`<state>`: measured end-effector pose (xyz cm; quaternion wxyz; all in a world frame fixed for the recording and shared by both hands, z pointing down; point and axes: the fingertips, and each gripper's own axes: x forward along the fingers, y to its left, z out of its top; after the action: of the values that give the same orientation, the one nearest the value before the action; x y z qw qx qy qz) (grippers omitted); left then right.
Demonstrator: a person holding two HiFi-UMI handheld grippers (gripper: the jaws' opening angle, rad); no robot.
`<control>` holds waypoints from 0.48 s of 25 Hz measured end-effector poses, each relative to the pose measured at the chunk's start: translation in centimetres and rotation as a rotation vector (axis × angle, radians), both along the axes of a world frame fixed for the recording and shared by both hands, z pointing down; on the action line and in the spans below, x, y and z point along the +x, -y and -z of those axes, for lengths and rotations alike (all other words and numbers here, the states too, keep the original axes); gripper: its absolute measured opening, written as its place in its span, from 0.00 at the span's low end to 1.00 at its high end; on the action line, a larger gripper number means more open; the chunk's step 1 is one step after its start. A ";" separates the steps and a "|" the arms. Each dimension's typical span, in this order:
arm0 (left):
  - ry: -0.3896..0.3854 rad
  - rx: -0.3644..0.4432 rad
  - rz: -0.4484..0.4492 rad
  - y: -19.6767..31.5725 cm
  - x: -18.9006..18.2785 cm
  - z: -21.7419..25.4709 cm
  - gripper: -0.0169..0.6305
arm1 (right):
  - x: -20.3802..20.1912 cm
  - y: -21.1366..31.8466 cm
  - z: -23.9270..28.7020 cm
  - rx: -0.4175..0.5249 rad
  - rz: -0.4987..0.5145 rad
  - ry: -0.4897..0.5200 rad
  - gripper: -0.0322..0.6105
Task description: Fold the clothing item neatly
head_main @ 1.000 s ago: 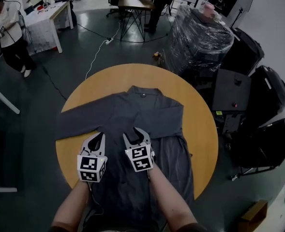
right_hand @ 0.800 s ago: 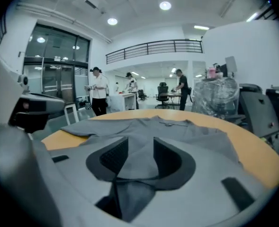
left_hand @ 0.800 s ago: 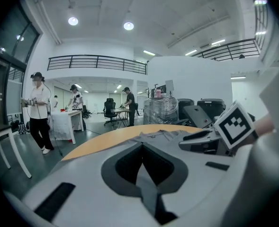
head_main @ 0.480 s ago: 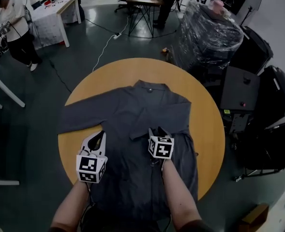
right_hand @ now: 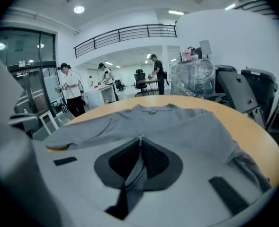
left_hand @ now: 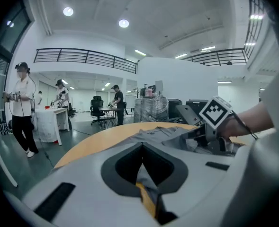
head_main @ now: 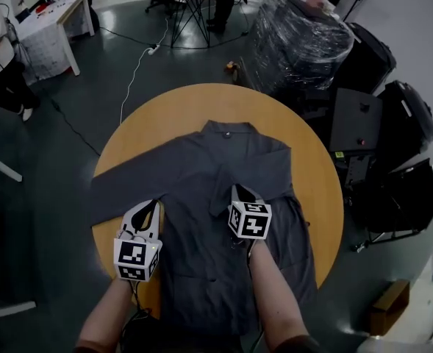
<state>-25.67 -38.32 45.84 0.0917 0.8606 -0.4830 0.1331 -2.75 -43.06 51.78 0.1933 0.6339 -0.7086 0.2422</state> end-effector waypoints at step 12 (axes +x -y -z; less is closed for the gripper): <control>-0.024 -0.021 -0.022 2.7 -7.4 -0.5 0.04 | -15.6 4.7 0.1 -0.017 0.200 -0.062 0.18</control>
<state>-33.09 -41.05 46.37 0.1053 0.8665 -0.4707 0.1288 -18.34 -47.75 51.69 0.2437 0.5657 -0.7599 0.2077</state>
